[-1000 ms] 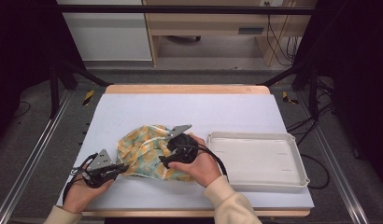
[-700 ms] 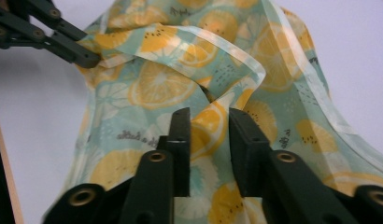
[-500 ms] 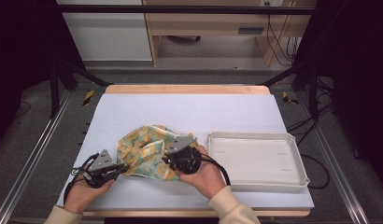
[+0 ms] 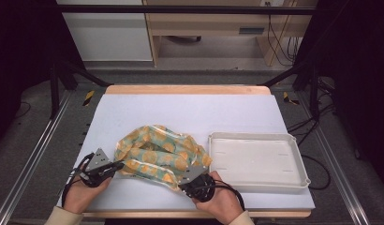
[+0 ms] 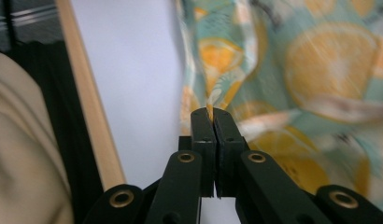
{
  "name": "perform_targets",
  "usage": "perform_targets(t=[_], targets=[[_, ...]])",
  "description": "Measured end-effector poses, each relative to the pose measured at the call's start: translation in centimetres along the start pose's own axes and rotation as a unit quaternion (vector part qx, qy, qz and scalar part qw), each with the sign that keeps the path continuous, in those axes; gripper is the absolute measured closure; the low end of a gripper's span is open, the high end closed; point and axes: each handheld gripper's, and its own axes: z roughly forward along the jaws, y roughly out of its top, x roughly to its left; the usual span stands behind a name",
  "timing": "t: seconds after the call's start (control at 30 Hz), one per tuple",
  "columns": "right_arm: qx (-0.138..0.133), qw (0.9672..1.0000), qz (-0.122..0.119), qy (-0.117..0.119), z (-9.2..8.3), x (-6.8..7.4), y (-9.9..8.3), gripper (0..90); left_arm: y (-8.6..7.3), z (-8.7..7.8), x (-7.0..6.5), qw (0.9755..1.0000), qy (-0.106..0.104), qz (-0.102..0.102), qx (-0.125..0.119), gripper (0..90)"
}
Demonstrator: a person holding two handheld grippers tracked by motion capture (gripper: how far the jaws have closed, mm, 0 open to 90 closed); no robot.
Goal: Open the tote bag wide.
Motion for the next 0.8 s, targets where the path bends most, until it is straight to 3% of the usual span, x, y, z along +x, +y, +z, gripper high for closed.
perform_targets(t=[0.13, 0.3, 0.33, 0.37, 0.43, 0.47, 0.5, 0.53, 0.57, 0.6, 0.73, 0.77, 0.8], targets=[[0.004, 0.9994, 0.022, -0.027, -0.4, -0.9, -0.7, 89.4, -0.1, -0.2, -0.3, 1.0000, -0.002, 0.000, 0.007, 88.6], [0.007, 0.9994, 0.023, -0.025, -0.5, -1.0, -0.8, 89.0, -0.2, -0.4, -0.8, 0.9999, -0.012, 0.003, 0.006, 85.6], [-0.006, 0.9996, 0.022, -0.015, -0.7, -0.8, -0.8, 88.1, -0.3, -0.5, -0.8, 0.9999, -0.014, 0.002, 0.003, 78.5], [-0.006, 0.9996, 0.022, -0.015, -0.7, -0.8, -0.8, 88.1, -0.4, -0.6, -0.9, 0.9999, -0.016, 0.001, 0.001, 78.5], [-0.014, 0.9995, 0.024, -0.013, -0.9, -0.8, -0.8, 84.0, -0.5, -0.8, -1.2, 0.9999, -0.016, -0.002, -0.002, 63.3], [-0.025, 0.9993, 0.026, -0.012, -1.1, -0.8, -0.8, 76.2, -0.5, -0.9, -1.6, 0.9998, -0.019, -0.004, -0.007, 57.6], [-0.025, 0.9993, 0.026, -0.012, -1.1, -0.8, -0.8, 76.2, -0.5, -0.9, -1.6, 0.9998, -0.019, -0.004, -0.007, 53.2], [-0.029, 0.9991, 0.028, -0.013, -1.3, -0.7, -0.7, 63.7, -0.5, -1.0, -1.9, 0.9997, -0.019, -0.006, -0.011, 48.9], [-0.029, 0.9991, 0.028, -0.013, -1.3, -0.7, -0.7, 63.7, -0.4, -1.2, -2.0, 0.9997, -0.021, -0.004, -0.014, 48.9], [-0.037, 0.9988, 0.020, -0.022, -1.6, -0.6, -0.5, 55.3, -0.2, -1.5, -2.3, 0.9995, -0.018, -0.005, -0.024, 41.8], [-0.051, 0.9984, 0.015, -0.022, -2.1, -0.4, 0.0, 45.5, 0.1, -2.1, -2.5, 0.9984, -0.027, -0.012, -0.048, 34.5], [-0.056, 0.9981, 0.019, -0.020, -2.3, -0.4, 0.3, 37.9, 0.3, -2.4, -2.6, 0.9978, -0.036, -0.009, -0.056, 33.6], [-0.056, 0.9981, 0.019, -0.020, -2.3, -0.4, 0.3, 37.9, 0.3, -2.4, -2.6, 0.9978, -0.036, -0.009, -0.056, 32.9]])
